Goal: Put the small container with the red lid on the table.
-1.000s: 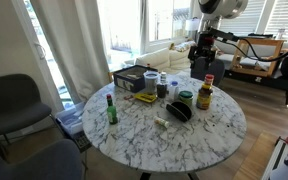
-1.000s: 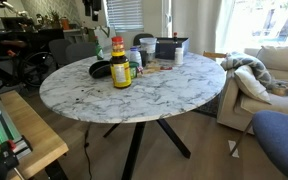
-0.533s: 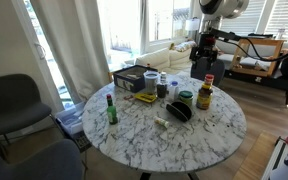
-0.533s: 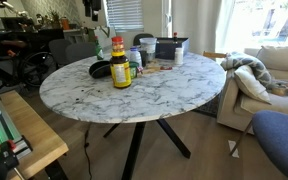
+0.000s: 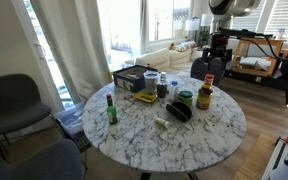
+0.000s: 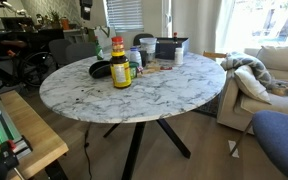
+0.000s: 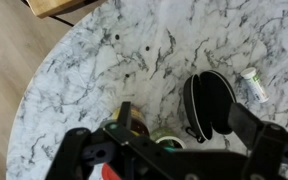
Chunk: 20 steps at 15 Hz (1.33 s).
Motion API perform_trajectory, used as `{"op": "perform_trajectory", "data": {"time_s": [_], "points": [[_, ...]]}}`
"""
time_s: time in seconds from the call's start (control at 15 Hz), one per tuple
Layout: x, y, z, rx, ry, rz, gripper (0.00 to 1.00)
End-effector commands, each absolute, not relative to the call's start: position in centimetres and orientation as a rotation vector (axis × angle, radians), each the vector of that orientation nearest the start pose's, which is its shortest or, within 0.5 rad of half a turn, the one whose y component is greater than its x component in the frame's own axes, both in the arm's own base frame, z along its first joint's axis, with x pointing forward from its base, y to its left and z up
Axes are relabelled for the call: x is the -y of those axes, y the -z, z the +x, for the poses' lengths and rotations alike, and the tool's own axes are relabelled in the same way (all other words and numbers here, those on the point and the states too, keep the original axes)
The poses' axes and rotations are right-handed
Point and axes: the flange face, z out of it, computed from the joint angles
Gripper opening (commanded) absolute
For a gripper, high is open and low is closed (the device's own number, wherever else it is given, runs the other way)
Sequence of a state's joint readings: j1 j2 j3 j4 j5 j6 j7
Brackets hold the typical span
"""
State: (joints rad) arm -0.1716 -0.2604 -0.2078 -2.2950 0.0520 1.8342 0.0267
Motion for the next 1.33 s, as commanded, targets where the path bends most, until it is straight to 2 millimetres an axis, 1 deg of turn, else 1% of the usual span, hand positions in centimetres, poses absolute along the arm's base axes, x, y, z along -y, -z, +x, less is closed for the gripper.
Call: {"op": "perform_trajectory", "data": {"time_s": [0.0,0.13,0.53,0.6,0.73,0.87,0.93,1.07,1.27], "points": [[16.5,-43.8,41.1,-0.621,-0.276,-2.928,1.0],[16.6,-43.9,40.8,-0.627,-0.274,-2.925,1.0],[16.6,-43.8,40.8,-0.631,-0.276,-2.925,1.0],[17.0,-43.7,41.0,-0.681,-0.238,-2.934,1.0],[18.8,-43.6,41.5,-0.778,-0.172,-2.961,1.0],[20.5,-43.3,41.5,-0.866,-0.149,-3.005,1.0],[21.2,-42.9,41.4,-0.884,-0.15,-3.01,1.0],[22.1,-41.9,41.4,-0.905,-0.114,-2.982,1.0],[22.7,-40.6,41.9,-0.929,-0.079,-2.938,1.0]]}}
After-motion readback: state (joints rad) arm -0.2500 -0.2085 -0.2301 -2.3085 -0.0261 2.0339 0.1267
